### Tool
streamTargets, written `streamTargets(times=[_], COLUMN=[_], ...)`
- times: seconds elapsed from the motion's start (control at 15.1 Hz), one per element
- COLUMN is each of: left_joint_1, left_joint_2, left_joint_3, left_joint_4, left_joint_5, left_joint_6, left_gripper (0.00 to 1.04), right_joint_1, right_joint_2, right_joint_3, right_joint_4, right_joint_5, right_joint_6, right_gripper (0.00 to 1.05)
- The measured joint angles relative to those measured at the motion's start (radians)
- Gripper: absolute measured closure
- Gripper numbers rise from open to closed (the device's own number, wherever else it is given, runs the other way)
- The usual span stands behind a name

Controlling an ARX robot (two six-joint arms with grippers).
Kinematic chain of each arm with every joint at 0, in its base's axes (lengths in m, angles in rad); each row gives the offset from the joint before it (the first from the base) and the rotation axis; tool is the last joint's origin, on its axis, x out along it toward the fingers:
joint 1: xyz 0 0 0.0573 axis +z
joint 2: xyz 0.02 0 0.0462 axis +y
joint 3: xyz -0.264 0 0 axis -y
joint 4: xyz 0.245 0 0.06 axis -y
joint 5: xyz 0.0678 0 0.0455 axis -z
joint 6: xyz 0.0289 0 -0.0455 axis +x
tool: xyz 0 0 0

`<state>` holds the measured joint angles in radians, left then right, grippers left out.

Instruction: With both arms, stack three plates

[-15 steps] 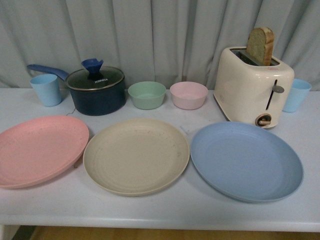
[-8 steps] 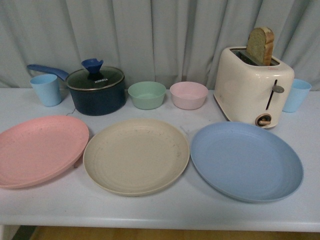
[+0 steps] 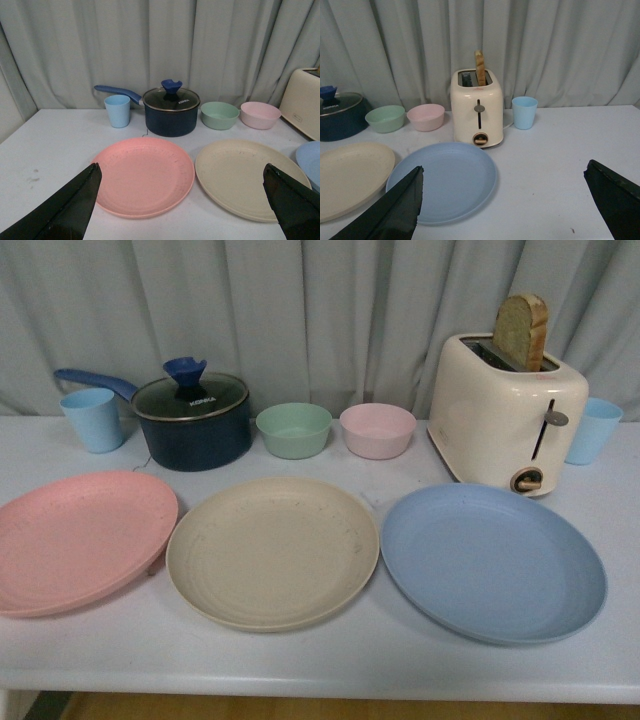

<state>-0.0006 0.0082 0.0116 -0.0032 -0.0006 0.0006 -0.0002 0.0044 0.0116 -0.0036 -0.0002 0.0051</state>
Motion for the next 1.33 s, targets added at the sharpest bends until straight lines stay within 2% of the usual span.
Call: streamTargets(times=[0.46,0.53,0.6,0.66,0.73,0.93,1.13,1.33], left_joint_1=[0.0,-0.045,-0.092,-0.034,0.066,0.286,0.343,0.342], left_joint_2=[0.0,0.035,0.182,0.25,0.307,0.681,1.178,1.628], left_joint_3=[0.0,0.038,0.122,0.164,0.217,0.346,0.549,0.833], left_joint_4=[0.0,-0.125,-0.247,-0.216,-0.136,0.171,0.373,0.295], left_joint_5=[0.0,-0.112,-0.284,-0.325,-0.271,0.017,0.125,0.179], left_joint_6=[0.0,-0.026,-0.044,-0.032,-0.013,0.076,0.187,0.283], left_gripper=[0.07,0.07,0.07,0.07,0.07,0.07,0.07,0.07], right_joint_1=[0.0,0.0,0.0,0.0,0.0,0.0,0.0,0.0], right_joint_2=[0.0,0.0,0.0,0.0,0.0,0.0,0.0,0.0], right_joint_3=[0.0,0.0,0.0,0.0,0.0,0.0,0.0,0.0], right_joint_4=[0.0,0.0,-0.001,0.002,-0.001,0.0,0.0,0.0], right_joint_5=[0.0,0.0,0.0,0.0,0.0,0.0,0.0,0.0], right_joint_6=[0.0,0.0,-0.001,-0.001,-0.001,-0.001,-0.001,-0.002], right_gripper=[0.06,0.06,0.06,0.06,0.06,0.06,0.06,0.06])
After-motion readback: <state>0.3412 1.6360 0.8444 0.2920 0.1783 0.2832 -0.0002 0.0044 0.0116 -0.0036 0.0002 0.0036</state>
